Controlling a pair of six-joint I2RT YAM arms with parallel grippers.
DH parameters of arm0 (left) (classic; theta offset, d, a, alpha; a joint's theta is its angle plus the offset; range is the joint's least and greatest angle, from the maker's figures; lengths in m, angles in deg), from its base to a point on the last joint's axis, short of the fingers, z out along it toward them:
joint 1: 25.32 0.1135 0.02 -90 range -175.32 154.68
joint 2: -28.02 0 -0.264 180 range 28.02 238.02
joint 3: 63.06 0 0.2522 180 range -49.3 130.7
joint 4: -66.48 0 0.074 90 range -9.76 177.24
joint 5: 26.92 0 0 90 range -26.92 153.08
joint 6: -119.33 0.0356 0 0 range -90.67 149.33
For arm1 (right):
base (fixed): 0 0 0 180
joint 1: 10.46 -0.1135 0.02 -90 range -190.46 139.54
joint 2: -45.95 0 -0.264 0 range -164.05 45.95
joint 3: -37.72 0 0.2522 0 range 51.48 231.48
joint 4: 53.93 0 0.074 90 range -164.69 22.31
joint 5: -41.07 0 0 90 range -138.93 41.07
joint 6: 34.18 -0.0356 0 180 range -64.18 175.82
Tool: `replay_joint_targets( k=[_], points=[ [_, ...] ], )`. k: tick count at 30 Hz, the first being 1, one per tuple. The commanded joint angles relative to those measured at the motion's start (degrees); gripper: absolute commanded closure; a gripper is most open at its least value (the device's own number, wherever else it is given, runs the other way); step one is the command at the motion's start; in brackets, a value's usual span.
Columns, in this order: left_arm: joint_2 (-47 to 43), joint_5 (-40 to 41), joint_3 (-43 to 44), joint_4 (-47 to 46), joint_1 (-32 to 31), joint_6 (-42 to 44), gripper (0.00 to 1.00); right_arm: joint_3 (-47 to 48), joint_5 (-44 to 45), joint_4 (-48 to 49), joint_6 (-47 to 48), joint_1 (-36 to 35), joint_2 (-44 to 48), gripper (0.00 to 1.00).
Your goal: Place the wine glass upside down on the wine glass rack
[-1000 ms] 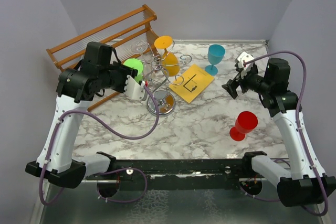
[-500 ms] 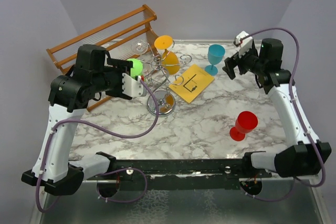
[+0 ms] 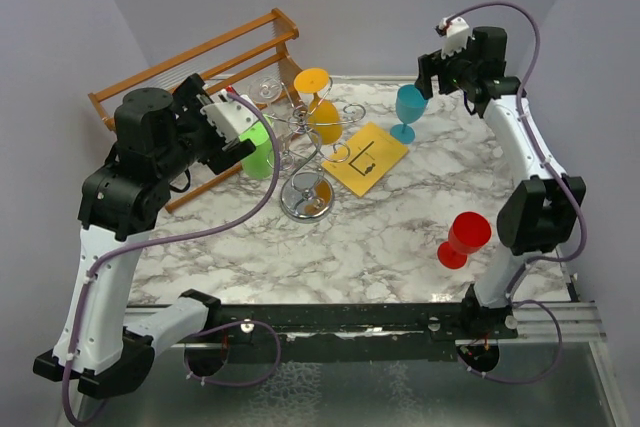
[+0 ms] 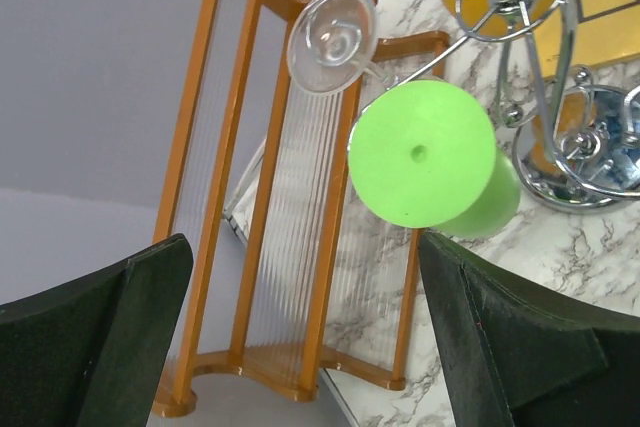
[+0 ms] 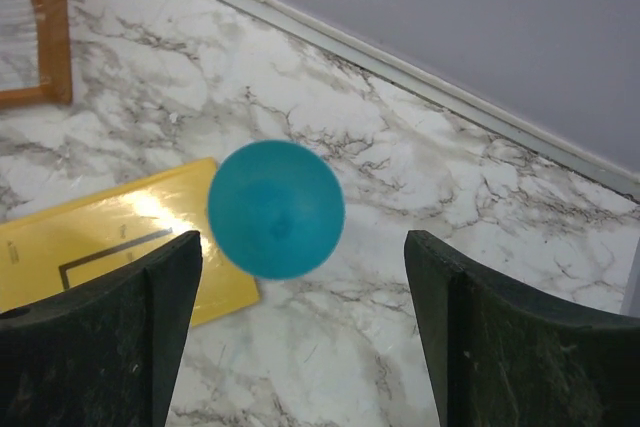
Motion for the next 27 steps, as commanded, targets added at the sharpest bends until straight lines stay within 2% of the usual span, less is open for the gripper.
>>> replay_joint_targets(
  k=[1,8,16,27],
  points=[
    [-0.55,8.43,-0.73,-4.94,0.37,-6.19,0.01,7.44,6.18,-1.53,-1.97,-0.38,-7.24,0.22],
    [1.14,9.53,-0.66,-5.21,0.4,-6.21,0.01,12.61,7.21,-6.3,-0.99,-0.44,-15.7,0.44],
    [4.73,10.34,1.5,-4.44,0.34,-6.73,0.01,11.79,7.11,-6.54,-0.12,-0.47,-17.99,0.59],
    [10.12,10.67,6.99,-2.92,0.32,-7.98,0.01,14.81,8.21,-9.12,1.2,-0.47,-20.37,0.9]
  ],
)
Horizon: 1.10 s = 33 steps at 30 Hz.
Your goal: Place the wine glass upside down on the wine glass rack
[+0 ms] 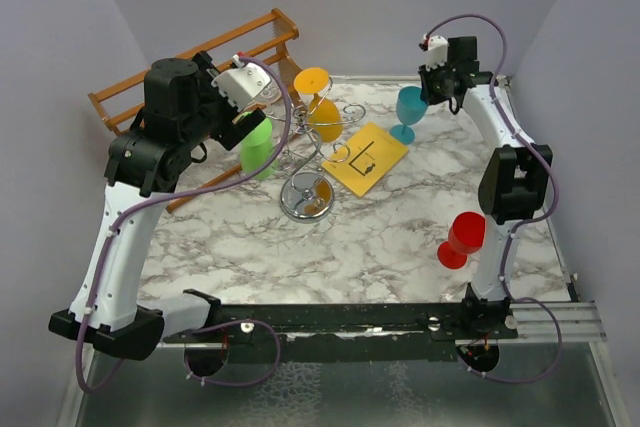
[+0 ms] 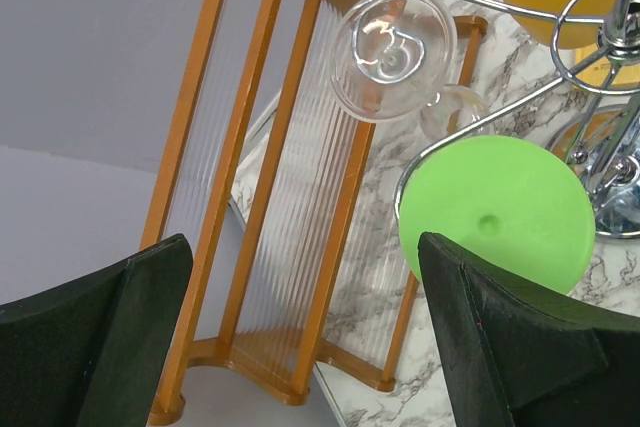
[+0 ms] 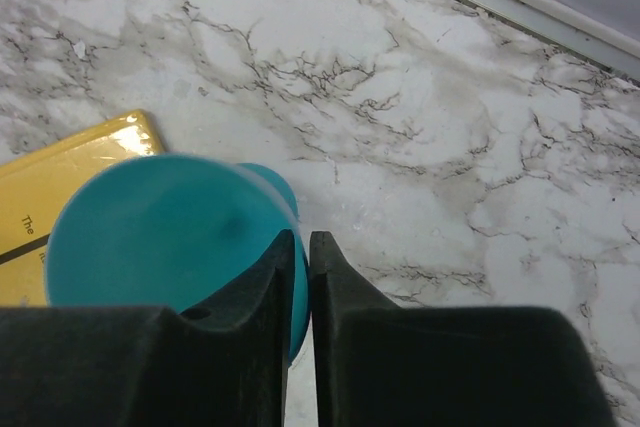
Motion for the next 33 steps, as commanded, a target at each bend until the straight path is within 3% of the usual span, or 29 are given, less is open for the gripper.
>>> replay_joint_targets(
  k=[1,4,17,28,33],
  points=[
    [1.29,1.78,4.17,0.29,0.26,-1.94,0.01,1.87,2.73,-1.93,1.41,-0.36,-0.19,0.93],
    [1.99,2.62,5.6,-0.35,0.31,-2.77,0.01,0.19,4.99,-0.84,2.42,-0.32,2.47,0.99],
    [-0.18,3.84,1.91,-11.14,0.29,-9.77,0.01,-5.88,12.71,0.69,6.64,-0.28,18.73,0.99],
    [-0.62,-9.66,7.43,-17.22,0.26,-24.58,0.01,-1.54,-3.08,-5.74,2.48,-0.28,31.71,0.99],
    [2.75,-15.4,11.03,-20.1,0.2,-31.7,0.01,-0.18,-9.97,-4.19,-1.31,-0.28,36.75,0.99]
  ],
)
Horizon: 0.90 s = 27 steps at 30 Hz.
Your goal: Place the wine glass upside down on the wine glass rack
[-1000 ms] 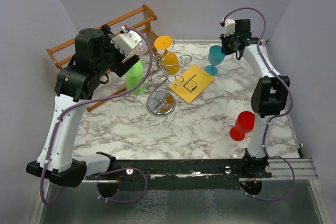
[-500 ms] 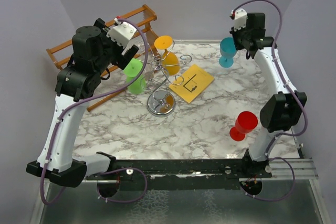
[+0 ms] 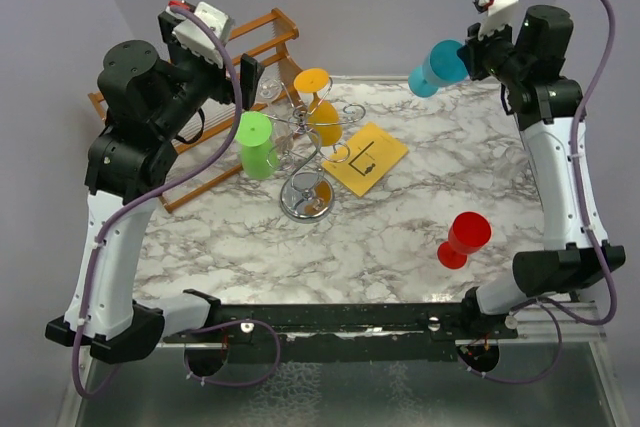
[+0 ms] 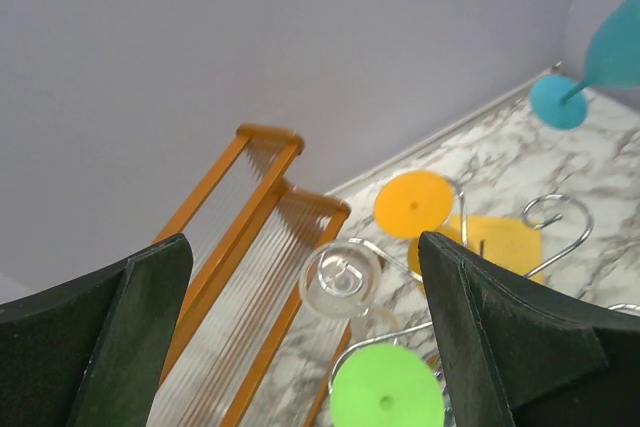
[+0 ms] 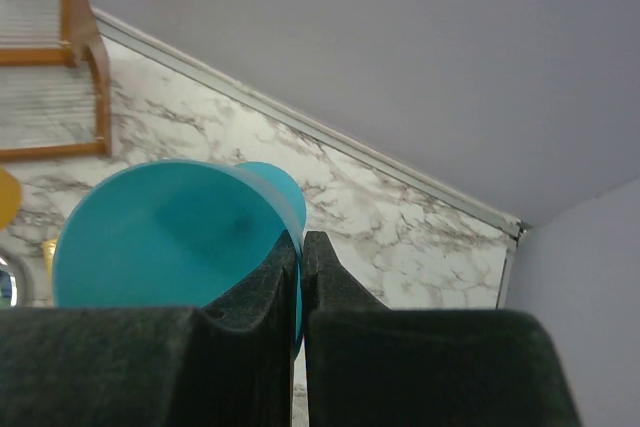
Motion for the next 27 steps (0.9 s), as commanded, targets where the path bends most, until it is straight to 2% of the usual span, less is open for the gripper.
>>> replay_joint_targets(
  k=[1,7,14,20,27],
  points=[
    [2.93,-8.56,3.85,-5.68,0.19,-10.03,0.01,2.8,-9.48,0.57,-4.7,-0.19,5.53,0.99],
    [10.17,-13.94,9.67,-8.68,-0.22,-18.36,0.02,5.03,-12.96,2.17,-5.82,-0.18,7.4,0.99],
    [19.81,-15.56,19.91,-9.98,-1.33,-23.59,0.07,8.41,-14.74,5.62,-8.46,-0.19,7.54,0.99],
    [26.63,-20.0,26.18,-10.87,-3.96,-31.48,0.14,9.84,-19.06,8.35,-12.23,-0.19,8.19,0.99],
    [30.71,-21.79,27.15,-10.5,-6.79,-35.53,0.17,9.92,-25.32,8.11,-15.33,-0.19,8.55,0.99]
  ],
)
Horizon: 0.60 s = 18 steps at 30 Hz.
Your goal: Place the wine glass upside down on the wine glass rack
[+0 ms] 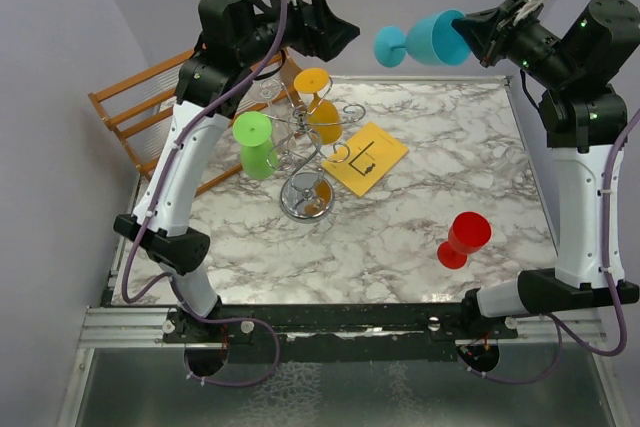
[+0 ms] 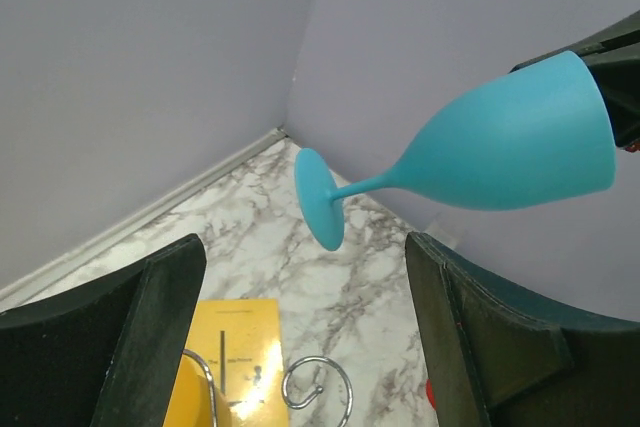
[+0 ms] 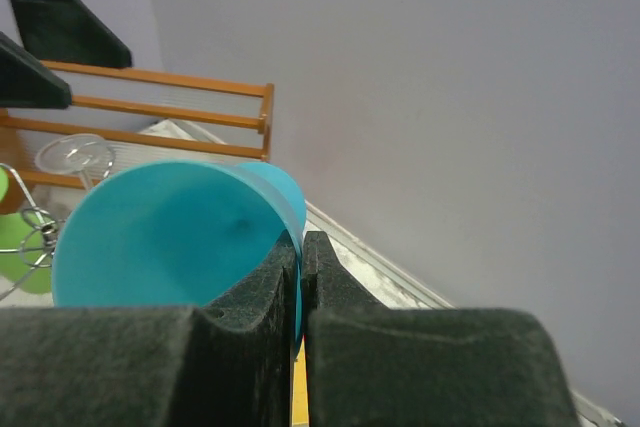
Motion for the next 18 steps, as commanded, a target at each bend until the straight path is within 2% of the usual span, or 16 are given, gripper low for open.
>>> replay_joint_targets(
  k=[1,10,18],
  points=[
    [1.5,-3.79,0.49,-1.66,-1.12,-5.96,0.17,1.22,-6.31,2.09,-3.51,-0.12,1.21,0.99],
    [1.03,-6.48,-6.78,-4.55,-1.65,-14.01,0.22,2.74,-10.56,2.52,-6.17,-0.12,1.61,0.99],
    [1.53,-10.94,-10.31,-8.07,-1.83,-19.81,0.4,2.14,-12.17,3.2,-6.22,-0.12,1.52,0.99]
  ],
)
